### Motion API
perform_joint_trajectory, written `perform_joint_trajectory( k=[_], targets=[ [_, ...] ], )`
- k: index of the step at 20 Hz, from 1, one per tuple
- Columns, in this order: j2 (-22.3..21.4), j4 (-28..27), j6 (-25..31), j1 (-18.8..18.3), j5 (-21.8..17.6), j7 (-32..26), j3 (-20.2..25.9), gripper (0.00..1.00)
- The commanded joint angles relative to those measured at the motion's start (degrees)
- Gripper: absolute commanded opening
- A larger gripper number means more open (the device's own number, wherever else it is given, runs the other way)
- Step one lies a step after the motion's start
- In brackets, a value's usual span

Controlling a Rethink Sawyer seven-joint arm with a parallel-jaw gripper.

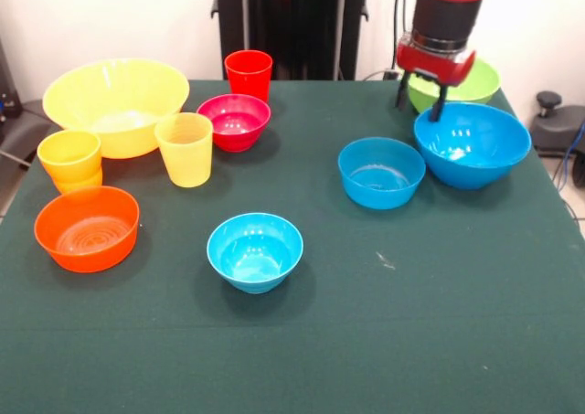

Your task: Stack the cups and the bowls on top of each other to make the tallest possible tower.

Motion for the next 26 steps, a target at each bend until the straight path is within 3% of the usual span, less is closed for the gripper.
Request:
perform_joint_trajectory(
  k=[1, 9, 15, 20, 26],
  targets=[
    [6.33, -5.28, -5.13, 1.10, -2.26, 4.61, -0.70, 1.00],
    [4.07, -4.29, -3.44, 1.31, -1.63, 4.76, -0.32, 1.00],
    [5.01, -5.23, -4.62, 2.06, -0.30, 6.22, 0.30, 1.00],
    [5.22, -4.73, -8.06, 1.74, 2.99, 11.73, 4.97, 1.00],
    [-0.12, -4.34, -1.18, 3.86, 6.65, 12.31, 5.22, 1.00]
  ],
)
